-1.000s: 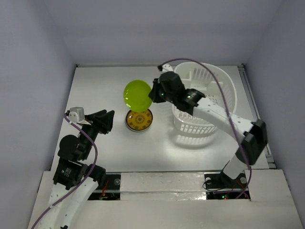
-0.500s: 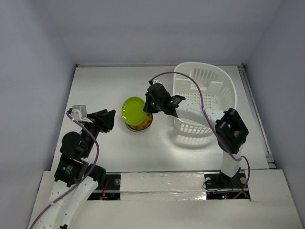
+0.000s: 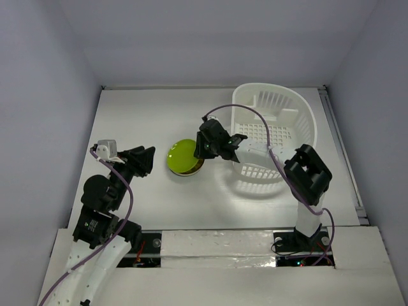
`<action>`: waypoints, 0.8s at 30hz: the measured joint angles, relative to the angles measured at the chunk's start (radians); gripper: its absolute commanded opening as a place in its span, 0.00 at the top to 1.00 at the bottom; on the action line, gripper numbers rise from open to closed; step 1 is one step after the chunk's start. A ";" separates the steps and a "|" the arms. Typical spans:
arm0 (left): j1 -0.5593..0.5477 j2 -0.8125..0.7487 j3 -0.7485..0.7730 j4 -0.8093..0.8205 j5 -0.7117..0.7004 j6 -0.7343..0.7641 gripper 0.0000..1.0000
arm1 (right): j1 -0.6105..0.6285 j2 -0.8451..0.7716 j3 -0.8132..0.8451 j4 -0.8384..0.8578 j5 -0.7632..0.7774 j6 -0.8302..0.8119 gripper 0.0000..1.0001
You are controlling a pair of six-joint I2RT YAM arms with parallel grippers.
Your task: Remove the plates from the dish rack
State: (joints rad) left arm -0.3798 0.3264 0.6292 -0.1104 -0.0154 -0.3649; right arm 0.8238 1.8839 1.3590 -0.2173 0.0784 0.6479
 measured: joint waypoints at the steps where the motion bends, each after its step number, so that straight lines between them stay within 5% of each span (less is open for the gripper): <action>1: 0.000 0.000 0.000 0.000 0.000 0.000 0.58 | 0.000 0.000 -0.003 -0.003 0.000 0.000 0.62; 9: 0.000 0.000 0.000 0.000 0.000 0.000 0.50 | 0.003 -0.011 -0.029 -0.016 0.021 -0.023 0.30; 13: 0.000 0.000 0.000 0.000 0.001 0.000 0.29 | 0.026 -0.058 -0.027 -0.047 0.057 -0.044 0.15; 16: 0.000 0.000 0.000 0.000 0.002 0.000 0.18 | 0.059 -0.121 -0.012 -0.071 0.094 -0.066 0.15; 17: 0.000 0.000 0.000 0.000 0.002 0.000 0.16 | 0.069 -0.147 -0.012 -0.071 0.110 -0.073 0.17; 19: 0.000 0.000 0.000 0.000 0.003 0.000 0.11 | 0.096 -0.227 -0.018 -0.067 0.150 -0.092 0.42; 21: 0.000 0.000 0.000 0.000 0.002 0.000 0.09 | 0.116 -0.344 -0.054 -0.038 0.198 -0.116 0.89; 22: 0.000 -0.002 0.000 0.000 0.000 0.000 0.08 | 0.126 -0.417 -0.078 -0.024 0.223 -0.126 1.00; 24: 0.000 -0.003 0.000 0.000 -0.005 0.000 0.07 | 0.137 -0.575 -0.138 0.007 0.279 -0.132 1.00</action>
State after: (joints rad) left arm -0.3798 0.3233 0.6292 -0.1101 -0.0204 -0.3653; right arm 0.9611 1.3090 1.2213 -0.2100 0.3573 0.5156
